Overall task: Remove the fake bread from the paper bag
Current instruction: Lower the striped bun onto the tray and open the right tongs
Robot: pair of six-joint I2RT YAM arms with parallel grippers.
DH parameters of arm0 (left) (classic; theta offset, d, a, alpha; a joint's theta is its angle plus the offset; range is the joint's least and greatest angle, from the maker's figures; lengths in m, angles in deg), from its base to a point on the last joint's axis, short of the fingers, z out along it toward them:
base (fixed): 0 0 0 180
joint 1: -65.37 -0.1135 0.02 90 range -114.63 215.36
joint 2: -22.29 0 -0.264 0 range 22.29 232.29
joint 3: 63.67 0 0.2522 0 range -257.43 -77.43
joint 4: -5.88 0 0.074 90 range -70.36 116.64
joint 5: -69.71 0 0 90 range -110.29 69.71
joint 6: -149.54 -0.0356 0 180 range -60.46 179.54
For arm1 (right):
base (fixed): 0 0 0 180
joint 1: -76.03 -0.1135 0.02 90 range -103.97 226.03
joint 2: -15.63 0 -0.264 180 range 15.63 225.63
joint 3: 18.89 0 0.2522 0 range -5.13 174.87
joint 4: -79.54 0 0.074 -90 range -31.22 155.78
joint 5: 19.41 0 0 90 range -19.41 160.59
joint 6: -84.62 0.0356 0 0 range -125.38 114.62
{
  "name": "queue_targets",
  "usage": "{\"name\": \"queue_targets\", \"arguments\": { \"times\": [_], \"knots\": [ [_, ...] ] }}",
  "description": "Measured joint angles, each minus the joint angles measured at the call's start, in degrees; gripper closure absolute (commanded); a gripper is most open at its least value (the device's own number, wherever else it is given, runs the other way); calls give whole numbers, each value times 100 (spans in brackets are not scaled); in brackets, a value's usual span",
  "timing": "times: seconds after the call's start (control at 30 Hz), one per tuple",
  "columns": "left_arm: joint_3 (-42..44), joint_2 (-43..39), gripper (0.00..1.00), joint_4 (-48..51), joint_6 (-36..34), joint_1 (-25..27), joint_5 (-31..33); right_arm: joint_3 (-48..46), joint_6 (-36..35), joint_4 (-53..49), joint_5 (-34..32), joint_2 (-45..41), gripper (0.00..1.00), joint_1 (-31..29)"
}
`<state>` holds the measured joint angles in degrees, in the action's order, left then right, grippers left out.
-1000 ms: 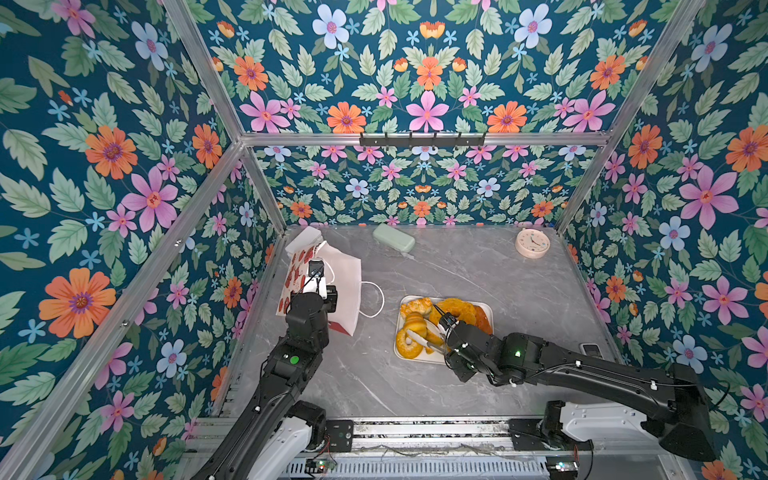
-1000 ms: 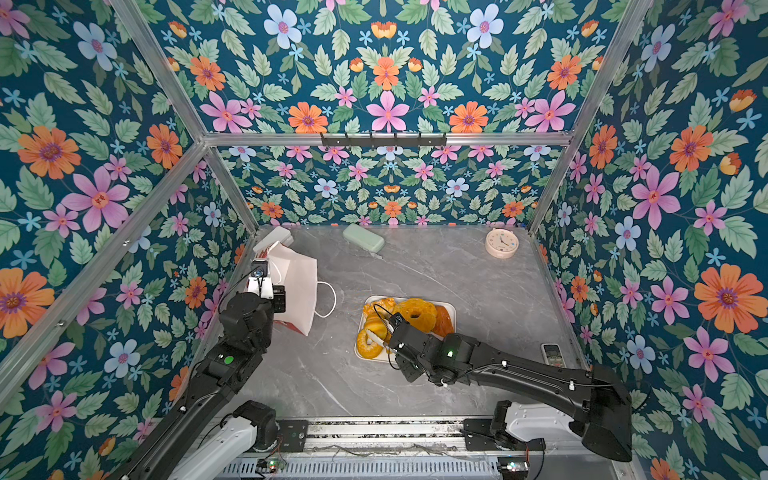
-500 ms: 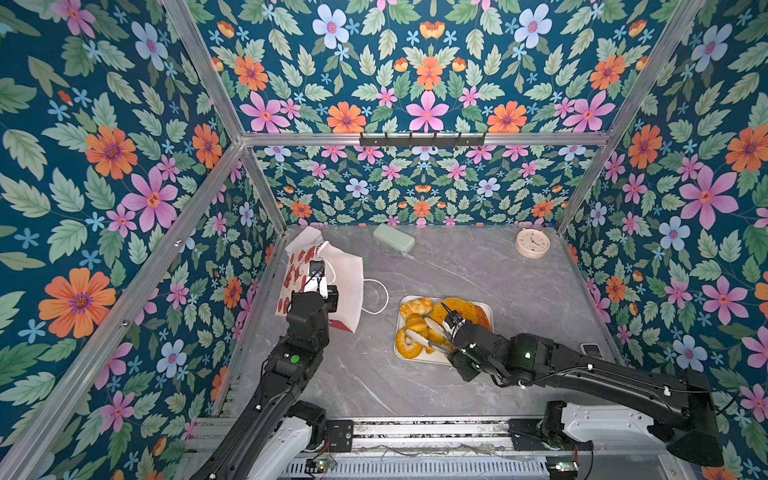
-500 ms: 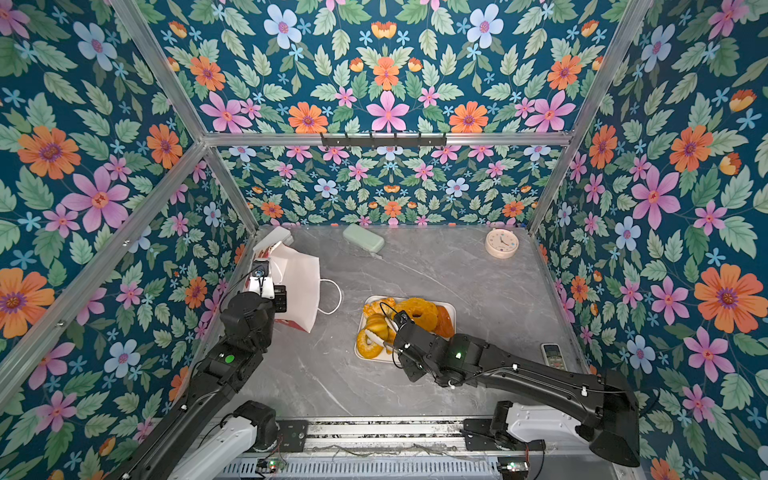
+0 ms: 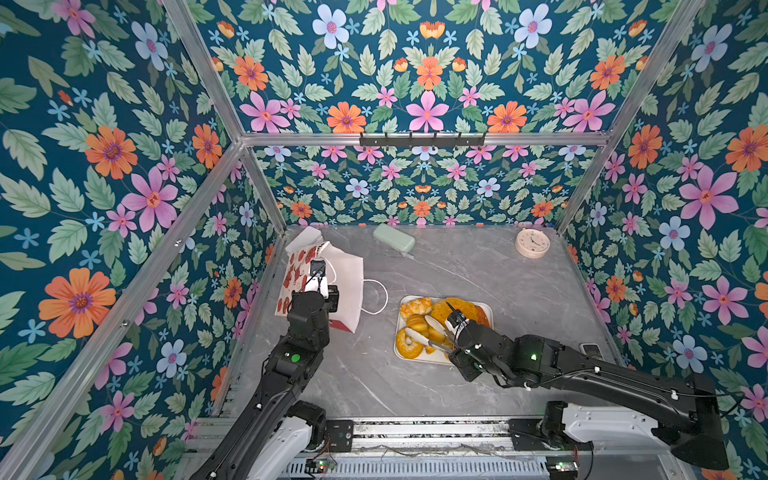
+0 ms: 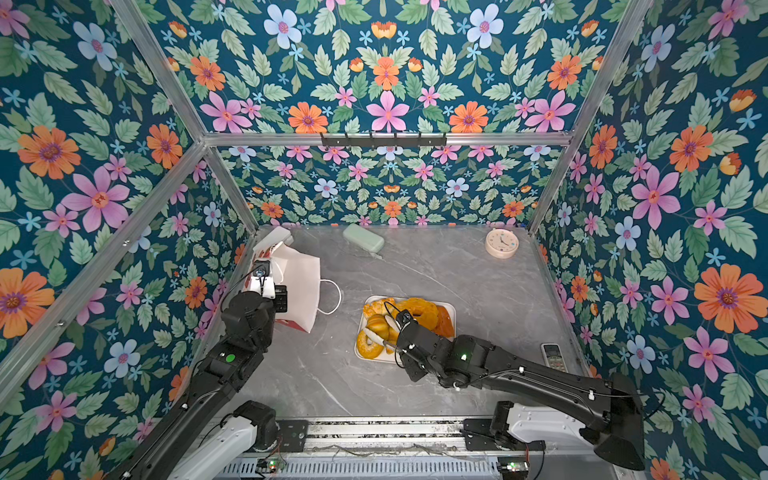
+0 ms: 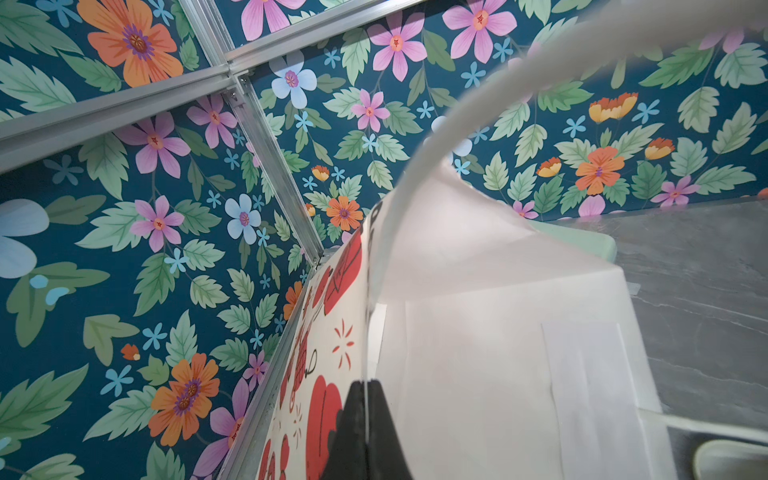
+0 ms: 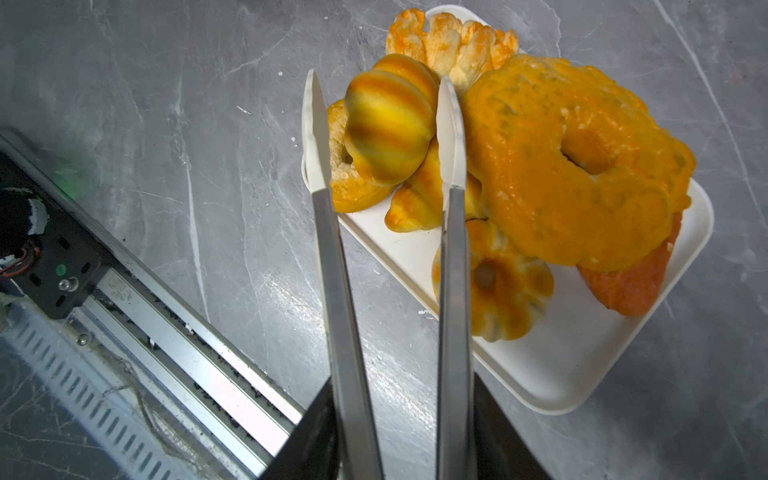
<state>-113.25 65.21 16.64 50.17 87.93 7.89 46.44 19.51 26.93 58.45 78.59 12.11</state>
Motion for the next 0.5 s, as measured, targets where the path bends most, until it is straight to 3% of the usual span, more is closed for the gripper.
{"name": "queue_targets", "arguments": {
  "times": [0.5],
  "knots": [
    [0,0,100,0,15,-4,-68,-142,-4,400,-90,-142,56,-116]
  ]
}}
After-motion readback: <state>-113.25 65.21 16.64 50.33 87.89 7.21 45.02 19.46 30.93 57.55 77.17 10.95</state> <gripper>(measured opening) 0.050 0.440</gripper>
